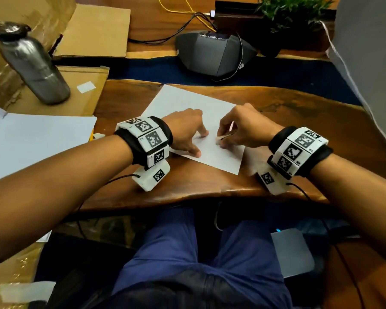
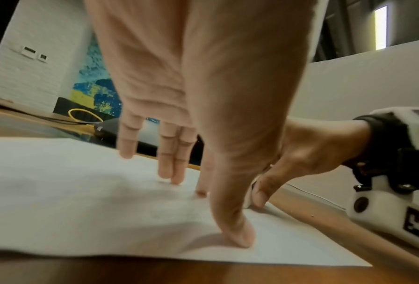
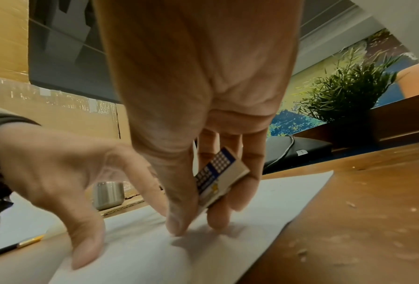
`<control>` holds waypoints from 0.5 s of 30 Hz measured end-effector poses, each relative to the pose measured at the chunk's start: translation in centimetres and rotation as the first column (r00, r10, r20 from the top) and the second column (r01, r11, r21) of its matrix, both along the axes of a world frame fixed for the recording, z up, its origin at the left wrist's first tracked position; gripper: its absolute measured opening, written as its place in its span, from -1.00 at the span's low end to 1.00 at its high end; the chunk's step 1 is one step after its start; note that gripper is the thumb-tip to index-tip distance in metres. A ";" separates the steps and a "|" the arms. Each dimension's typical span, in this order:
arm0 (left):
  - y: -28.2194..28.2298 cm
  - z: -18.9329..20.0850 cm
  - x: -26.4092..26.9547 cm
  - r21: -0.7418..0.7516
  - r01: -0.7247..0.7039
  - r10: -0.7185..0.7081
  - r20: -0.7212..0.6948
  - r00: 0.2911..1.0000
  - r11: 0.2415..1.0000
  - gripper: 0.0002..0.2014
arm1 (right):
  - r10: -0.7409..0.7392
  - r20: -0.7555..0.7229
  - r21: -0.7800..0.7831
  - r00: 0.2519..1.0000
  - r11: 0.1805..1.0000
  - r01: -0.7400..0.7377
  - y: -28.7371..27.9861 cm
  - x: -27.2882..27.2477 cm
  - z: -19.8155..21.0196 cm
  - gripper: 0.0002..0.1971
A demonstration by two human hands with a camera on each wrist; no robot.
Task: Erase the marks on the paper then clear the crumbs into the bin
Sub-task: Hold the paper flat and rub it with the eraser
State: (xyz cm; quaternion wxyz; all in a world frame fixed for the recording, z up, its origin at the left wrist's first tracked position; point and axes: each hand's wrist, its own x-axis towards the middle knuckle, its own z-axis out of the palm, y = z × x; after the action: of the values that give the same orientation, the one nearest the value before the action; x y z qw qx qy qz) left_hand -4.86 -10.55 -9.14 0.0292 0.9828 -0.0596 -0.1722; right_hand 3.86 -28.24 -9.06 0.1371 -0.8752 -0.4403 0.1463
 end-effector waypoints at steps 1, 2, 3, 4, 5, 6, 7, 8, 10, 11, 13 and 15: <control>0.1 -0.1 0.2 -0.057 0.005 -0.004 0.011 1.000 0.998 -0.27 | -0.006 0.006 0.007 1.000 1.000 0.006 0.0 -0.1 0.0 -0.85; 0.2 -0.3 0.3 -0.114 0.005 -0.005 0.000 1.000 0.993 -0.25 | -0.011 0.016 0.013 1.000 1.000 0.011 0.1 -0.2 0.0 -0.85; 0.4 -0.5 0.4 -0.162 -0.006 0.001 -0.027 1.000 0.987 -0.20 | -0.014 0.027 0.022 1.000 1.000 0.013 0.1 -0.3 -0.1 -0.85; 0.6 -0.7 0.5 -0.191 -0.025 0.014 -0.063 0.998 0.981 -0.13 | -0.016 0.034 0.035 0.999 0.999 0.015 0.1 -0.4 -0.1 -0.85; 0.8 -0.9 0.6 -0.190 -0.050 0.032 -0.100 0.994 0.981 -0.06 | -0.021 0.033 0.045 0.999 0.999 0.019 0.2 -0.4 -0.2 -0.84; 1.0 -1.0 0.8 -0.162 -0.068 0.046 -0.131 0.990 0.984 0.00 | -0.028 0.028 0.049 0.999 0.998 0.026 0.2 -0.4 -0.2 -0.84; 1.0 -1.0 1.0 -0.124 -0.076 0.055 -0.162 0.985 0.989 0.05 | -0.037 0.025 0.048 0.999 0.998 0.035 0.2 -0.5 -0.2 -0.83; 1.1 -1.1 1.3 -0.088 -0.079 0.061 -0.187 0.980 0.993 0.09 | -0.051 0.029 0.047 0.998 0.998 0.049 0.2 -0.6 -0.2 -0.83; 1.0 -0.9 1.8 -0.038 -0.072 0.061 -0.228 0.972 0.997 0.12 | -0.092 0.048 0.072 0.995 0.994 0.088 0.1 -1.2 -0.4 -0.85; 0.9 -0.8 2.0 -0.025 -0.065 0.058 -0.239 0.969 0.998 0.14 | -0.109 0.059 0.091 0.992 0.990 0.103 0.1 -1.8 -0.5 -0.87; 0.8 -0.7 2.2 -0.019 -0.062 0.055 -0.251 0.966 0.998 0.16 | -0.083 0.057 0.108 0.995 0.991 0.077 0.0 -3.6 -0.9 -0.91; 0.9 -0.7 2.3 -0.014 -0.060 0.054 -0.256 0.965 0.998 0.17 | 0.006 0.003 0.082 1.000 0.997 -0.006 -0.1 -4.8 -0.7 -0.92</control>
State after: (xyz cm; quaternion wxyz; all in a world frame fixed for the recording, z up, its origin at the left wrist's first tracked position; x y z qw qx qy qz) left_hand -2.54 -9.68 -9.88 0.0524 0.9534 -0.0291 -0.2957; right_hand -0.90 -28.35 -9.77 0.1721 -0.8677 -0.4486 0.1275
